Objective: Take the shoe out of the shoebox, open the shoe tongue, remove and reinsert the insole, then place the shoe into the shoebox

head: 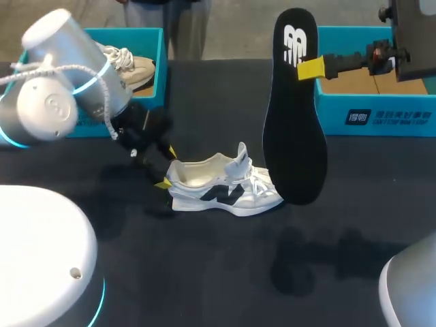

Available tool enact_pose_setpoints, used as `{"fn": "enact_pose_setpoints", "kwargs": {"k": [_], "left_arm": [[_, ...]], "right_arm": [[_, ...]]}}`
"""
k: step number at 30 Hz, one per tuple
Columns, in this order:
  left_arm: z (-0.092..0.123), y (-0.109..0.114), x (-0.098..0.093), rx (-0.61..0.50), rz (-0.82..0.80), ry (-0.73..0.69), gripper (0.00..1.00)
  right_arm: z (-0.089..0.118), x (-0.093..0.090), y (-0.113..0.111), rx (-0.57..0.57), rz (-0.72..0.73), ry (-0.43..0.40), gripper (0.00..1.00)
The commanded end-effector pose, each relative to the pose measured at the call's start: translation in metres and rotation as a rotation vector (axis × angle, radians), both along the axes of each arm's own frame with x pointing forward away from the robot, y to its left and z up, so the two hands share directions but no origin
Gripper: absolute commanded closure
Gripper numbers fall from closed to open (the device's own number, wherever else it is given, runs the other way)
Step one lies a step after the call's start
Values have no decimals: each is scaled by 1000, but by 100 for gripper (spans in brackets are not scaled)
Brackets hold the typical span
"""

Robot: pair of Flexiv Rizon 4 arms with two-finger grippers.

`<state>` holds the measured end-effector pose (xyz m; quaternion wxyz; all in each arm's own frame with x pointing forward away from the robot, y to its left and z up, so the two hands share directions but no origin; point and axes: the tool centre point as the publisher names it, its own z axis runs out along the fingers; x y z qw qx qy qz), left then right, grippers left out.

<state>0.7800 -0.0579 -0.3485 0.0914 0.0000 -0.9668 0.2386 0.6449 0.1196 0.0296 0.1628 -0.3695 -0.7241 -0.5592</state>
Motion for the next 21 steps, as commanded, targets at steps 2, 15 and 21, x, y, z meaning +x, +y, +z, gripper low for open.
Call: {"fn": "enact_pose_setpoints", "kwargs": {"k": [2,15,21], "left_arm": [[7,-9,4,171,-63,12,0],[17,-21,-2,266,-109,-57,0],[18,-26,-2,275,-119,-57,0]], "right_arm": [[1,3,3,-3,2,3,100],[1,3,3,-3,2,3,100],[1,3,3,-3,2,3,100]]}}
